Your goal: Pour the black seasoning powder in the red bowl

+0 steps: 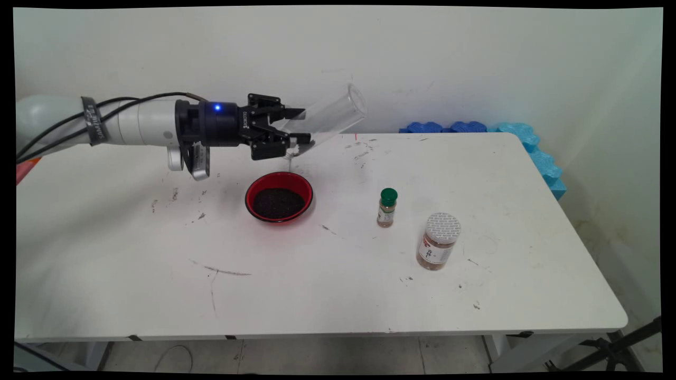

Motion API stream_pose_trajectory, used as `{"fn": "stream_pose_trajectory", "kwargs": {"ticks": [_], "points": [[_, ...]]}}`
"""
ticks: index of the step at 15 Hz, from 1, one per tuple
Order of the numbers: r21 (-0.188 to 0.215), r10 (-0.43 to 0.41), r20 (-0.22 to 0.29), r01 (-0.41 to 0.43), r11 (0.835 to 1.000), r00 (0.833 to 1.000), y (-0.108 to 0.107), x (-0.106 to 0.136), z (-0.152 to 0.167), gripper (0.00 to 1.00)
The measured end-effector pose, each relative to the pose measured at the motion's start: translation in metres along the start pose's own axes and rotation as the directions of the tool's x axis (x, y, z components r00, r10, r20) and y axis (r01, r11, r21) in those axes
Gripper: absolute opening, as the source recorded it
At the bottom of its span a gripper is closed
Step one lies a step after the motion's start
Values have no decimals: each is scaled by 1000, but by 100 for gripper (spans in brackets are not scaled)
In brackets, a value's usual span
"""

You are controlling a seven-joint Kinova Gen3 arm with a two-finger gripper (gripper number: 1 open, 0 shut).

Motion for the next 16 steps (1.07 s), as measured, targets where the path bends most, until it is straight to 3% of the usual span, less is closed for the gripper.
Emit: {"fn": "stream_pose_trajectory", "kwargs": {"ticks": [11, 16], "points": [[-4, 61, -13, -61, 998, 998, 1, 4, -5, 0], [11, 136, -27, -136, 991, 990, 3, 2, -8, 0]]}}
